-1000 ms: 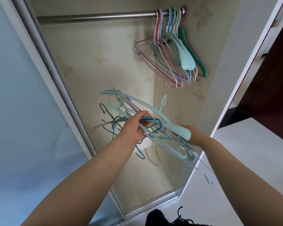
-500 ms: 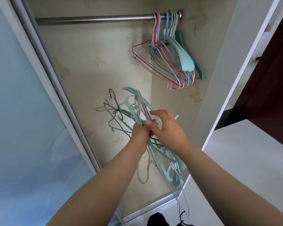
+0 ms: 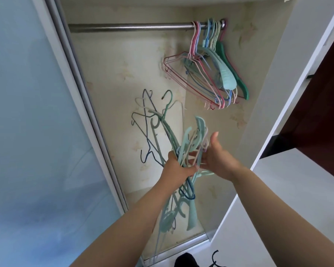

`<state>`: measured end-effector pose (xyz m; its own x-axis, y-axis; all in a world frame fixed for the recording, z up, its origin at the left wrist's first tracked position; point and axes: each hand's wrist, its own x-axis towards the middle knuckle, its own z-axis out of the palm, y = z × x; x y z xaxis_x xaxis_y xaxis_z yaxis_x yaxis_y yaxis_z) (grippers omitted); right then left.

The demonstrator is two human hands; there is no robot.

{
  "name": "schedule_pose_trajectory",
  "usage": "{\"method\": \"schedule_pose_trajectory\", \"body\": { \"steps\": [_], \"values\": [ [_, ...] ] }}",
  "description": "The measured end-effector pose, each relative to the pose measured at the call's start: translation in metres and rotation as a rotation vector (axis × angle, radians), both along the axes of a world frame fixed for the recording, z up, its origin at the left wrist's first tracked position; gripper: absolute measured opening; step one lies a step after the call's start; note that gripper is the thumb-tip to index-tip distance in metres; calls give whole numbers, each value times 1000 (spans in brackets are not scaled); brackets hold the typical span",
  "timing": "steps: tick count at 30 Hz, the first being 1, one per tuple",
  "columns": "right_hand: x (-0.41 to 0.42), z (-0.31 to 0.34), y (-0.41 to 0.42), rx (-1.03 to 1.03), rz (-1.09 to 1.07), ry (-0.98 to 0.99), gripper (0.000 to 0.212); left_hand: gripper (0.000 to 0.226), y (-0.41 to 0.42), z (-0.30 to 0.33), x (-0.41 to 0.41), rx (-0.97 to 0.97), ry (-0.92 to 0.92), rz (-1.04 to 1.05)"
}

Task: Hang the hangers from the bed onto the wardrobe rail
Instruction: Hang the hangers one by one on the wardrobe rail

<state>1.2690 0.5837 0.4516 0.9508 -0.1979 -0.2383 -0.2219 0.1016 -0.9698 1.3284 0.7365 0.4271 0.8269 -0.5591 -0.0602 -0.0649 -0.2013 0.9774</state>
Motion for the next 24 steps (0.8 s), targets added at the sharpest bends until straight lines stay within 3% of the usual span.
{"method": "schedule_pose_trajectory", "body": {
  "steps": [4,6,9,15,19,24],
  "values": [
    [9,-1,5,-168,-174,19,45,62,16,-9,-5,-36,-25,-130],
    [16,2,4,-186,-174,-12,49,55,24,-9,-3,-60,-5,-180],
    [27,7,8,57,-199,-21,64,48,36,-7,-4,-72,12,-236],
    [41,0,19,186,-200,36,23,52,52,-9,-9,15,4,-325],
    [43,-6,24,284,-298,-80,20,63,59,-9,-8,22,27,-330],
    [54,-2,21,417,-429,-169,22,55,68,-20,-14,55,37,-351]
  ]
}}
